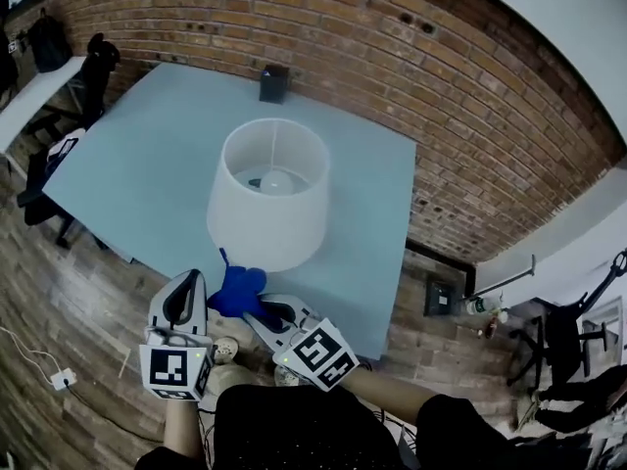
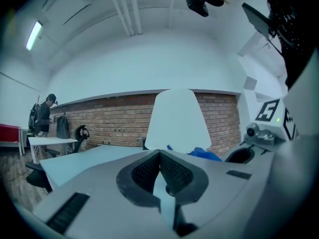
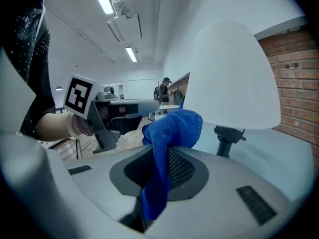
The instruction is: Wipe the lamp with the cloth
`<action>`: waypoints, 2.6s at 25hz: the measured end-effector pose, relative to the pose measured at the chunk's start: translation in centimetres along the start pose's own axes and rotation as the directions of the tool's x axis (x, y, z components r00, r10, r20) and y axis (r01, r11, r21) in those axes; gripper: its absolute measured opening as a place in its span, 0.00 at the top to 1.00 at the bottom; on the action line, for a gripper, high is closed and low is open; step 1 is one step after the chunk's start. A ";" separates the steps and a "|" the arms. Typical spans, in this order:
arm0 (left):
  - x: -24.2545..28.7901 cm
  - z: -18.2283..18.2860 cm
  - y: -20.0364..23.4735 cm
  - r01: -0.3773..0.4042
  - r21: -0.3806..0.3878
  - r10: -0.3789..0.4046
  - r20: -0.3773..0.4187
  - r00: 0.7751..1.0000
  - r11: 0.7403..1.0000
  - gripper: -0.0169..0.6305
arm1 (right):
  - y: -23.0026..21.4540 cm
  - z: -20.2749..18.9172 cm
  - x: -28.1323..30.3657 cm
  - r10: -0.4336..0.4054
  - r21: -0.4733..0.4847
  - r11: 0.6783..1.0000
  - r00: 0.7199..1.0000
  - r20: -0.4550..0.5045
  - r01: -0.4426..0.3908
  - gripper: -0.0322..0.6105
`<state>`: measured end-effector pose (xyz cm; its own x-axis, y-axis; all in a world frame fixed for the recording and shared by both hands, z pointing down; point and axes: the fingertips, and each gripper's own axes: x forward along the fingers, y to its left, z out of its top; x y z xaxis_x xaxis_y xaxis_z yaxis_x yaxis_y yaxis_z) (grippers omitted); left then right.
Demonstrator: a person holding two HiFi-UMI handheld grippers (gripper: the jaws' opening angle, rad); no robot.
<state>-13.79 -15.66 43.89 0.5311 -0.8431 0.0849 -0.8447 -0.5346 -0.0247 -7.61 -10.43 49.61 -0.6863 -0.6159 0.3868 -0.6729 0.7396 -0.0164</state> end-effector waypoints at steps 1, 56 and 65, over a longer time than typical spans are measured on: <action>-0.7 -0.1 -0.2 -0.024 -0.004 0.024 0.006 1.000 1.000 0.96 | -0.2 -1.0 0.2 -0.009 -0.009 1.000 1.000 -0.002 0.008 0.85; -5.8 -0.7 -4.0 -0.094 0.059 0.099 -0.088 0.991 0.994 0.96 | -17.3 -5.3 0.9 0.021 -0.010 1.000 0.984 0.179 -0.020 0.85; -5.4 -1.3 -3.9 -0.090 0.060 0.096 -0.099 0.990 0.994 0.96 | -15.6 -9.7 2.8 0.026 -0.115 0.993 0.993 -0.113 -0.039 0.85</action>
<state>-13.49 -8.92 44.81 0.4387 -0.8803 0.1806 -0.8836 -0.4592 -0.0921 3.66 -21.05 59.89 -0.6679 -0.5617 0.4883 -0.6094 0.7894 0.0746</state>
